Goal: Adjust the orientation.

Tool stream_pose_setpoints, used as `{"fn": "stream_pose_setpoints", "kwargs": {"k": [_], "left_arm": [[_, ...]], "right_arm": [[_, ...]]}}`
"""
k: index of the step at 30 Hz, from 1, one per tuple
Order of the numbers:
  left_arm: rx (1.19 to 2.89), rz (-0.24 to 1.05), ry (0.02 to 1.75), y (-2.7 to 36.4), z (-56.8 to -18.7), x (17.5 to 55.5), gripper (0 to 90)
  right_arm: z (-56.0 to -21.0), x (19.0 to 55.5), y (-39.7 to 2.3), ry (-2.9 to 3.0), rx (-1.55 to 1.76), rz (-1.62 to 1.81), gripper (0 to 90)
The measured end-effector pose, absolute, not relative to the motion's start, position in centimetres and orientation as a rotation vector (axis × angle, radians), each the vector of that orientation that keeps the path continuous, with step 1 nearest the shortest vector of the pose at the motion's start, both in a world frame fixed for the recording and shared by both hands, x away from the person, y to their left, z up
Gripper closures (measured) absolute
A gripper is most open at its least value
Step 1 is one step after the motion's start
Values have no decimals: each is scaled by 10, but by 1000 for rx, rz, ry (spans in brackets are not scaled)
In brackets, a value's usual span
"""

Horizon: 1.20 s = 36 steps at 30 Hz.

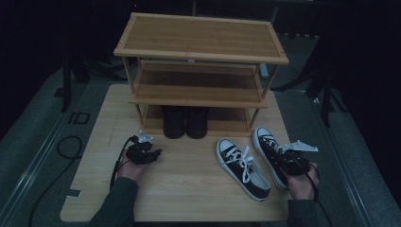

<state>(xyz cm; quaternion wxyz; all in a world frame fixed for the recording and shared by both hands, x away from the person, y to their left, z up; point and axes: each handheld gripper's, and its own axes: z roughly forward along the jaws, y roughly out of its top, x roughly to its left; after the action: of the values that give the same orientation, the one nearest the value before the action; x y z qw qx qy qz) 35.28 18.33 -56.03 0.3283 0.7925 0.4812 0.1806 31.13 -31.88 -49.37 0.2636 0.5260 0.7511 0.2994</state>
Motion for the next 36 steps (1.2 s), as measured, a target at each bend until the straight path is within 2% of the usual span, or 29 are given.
{"fn": "stream_pose_setpoints", "kwargs": {"k": [22,32,36], "left_arm": [[2073,467,1258,184,-560,353,518],[2072,474,1258,183,-560,353,518],[2072,474,1258,182,-560,353,517]], "right_arm": [[-496,311,-273,2099,1158,863,864],[-508,304,-277,2177,1098,933,864],[-505,309,-281,2205,1152,899,825]]}}
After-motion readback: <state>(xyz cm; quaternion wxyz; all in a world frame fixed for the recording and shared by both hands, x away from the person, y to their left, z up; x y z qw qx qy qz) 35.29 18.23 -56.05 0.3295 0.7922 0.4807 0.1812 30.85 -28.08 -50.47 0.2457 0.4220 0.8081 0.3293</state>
